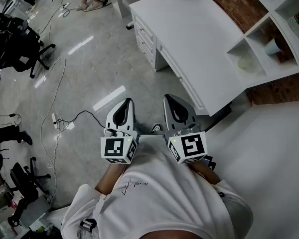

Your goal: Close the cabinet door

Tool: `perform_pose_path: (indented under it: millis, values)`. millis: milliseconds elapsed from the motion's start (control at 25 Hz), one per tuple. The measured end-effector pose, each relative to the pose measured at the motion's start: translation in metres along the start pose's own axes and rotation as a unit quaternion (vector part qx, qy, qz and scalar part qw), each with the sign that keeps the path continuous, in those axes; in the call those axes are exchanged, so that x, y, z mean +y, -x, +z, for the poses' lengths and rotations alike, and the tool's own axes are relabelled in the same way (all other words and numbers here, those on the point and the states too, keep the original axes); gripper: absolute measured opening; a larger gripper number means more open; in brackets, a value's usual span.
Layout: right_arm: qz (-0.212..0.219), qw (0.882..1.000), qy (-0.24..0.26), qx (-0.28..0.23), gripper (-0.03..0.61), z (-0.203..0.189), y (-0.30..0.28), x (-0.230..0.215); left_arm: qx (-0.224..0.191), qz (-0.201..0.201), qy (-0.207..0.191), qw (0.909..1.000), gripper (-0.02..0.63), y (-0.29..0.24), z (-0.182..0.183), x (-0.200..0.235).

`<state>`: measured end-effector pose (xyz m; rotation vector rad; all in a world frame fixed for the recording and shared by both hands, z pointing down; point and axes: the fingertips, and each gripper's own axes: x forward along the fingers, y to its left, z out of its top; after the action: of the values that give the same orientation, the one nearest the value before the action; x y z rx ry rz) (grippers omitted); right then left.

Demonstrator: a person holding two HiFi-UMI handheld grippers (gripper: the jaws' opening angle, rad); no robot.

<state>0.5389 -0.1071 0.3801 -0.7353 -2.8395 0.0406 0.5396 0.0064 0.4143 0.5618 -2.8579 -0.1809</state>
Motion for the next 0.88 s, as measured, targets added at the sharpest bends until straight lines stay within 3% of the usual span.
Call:
perform_pose_path:
  millis: [200, 400, 600, 880]
  values:
    - [-0.014, 1.0, 0.015, -0.003, 0.023, 0.01, -0.024, -0.007, -0.023, 0.013, -0.012, 0.9996, 0.017, -0.008, 0.022, 0.031]
    - [-0.021, 1.0, 0.015, 0.003, 0.022, 0.018, -0.045, 0.001, -0.03, 0.012, 0.002, 0.9995, 0.017, -0.014, 0.037, 0.058]
    - [0.009, 0.999, -0.028, -0.017, 0.023, 0.029, -0.075, 0.02, -0.036, 0.032, 0.001, 0.9989, 0.017, -0.012, 0.047, 0.1]
    - [0.047, 0.999, 0.003, -0.022, 0.025, 0.045, -0.135, 0.065, -0.05, 0.05, 0.017, 0.9974, 0.017, -0.01, 0.061, 0.16]
